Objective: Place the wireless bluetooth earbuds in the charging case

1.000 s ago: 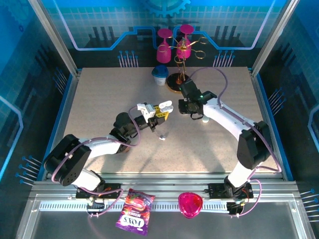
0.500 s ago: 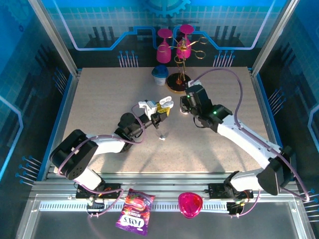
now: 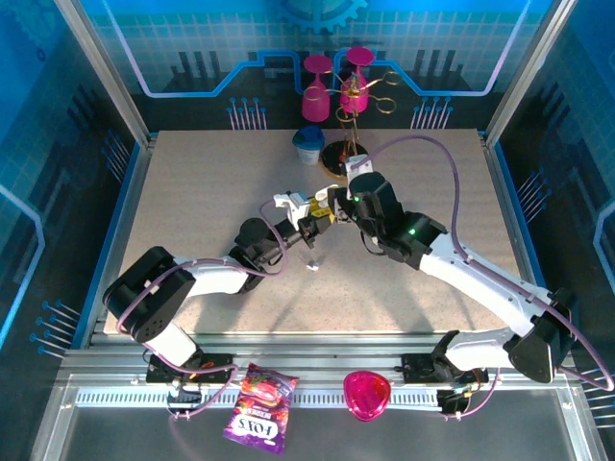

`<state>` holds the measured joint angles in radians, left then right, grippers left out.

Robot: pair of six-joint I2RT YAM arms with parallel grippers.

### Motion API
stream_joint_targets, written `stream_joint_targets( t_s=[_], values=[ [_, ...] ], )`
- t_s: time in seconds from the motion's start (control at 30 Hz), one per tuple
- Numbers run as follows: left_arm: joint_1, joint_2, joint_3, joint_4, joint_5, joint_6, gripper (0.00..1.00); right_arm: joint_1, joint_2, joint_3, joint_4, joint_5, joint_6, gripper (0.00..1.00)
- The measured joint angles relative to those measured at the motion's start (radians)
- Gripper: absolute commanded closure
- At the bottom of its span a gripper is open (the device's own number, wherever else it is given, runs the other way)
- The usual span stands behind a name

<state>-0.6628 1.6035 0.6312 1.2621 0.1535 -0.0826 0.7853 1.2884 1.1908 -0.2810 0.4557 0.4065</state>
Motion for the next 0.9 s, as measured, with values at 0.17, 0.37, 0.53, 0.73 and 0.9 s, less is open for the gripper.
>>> stream_joint_targets(
  t_s=[0.17, 0.37, 0.53, 0.73, 0.9],
  values=[
    [-0.011, 0.000, 0.002, -0.001, 0.000, -0.027, 1.00, 0.001, 0.001, 0.000, 0.033, -0.019, -0.001, 0.72],
    [-0.018, 0.000, 0.005, -0.001, 0.000, -0.047, 1.00, 0.001, 0.016, 0.000, 0.063, -0.045, -0.004, 0.72],
    [-0.018, 0.000, 0.022, -0.001, -0.002, -0.056, 1.00, 0.001, 0.021, 0.000, 0.068, -0.067, -0.005, 0.72],
    [-0.018, -0.004, 0.036, -0.026, -0.011, -0.077, 1.00, 0.001, 0.021, 0.000, 0.082, -0.090, -0.004, 0.72],
    [-0.019, -0.010, 0.036, -0.032, -0.024, -0.078, 1.00, 0.001, 0.021, 0.000, 0.087, -0.100, -0.003, 0.72]
  ],
)
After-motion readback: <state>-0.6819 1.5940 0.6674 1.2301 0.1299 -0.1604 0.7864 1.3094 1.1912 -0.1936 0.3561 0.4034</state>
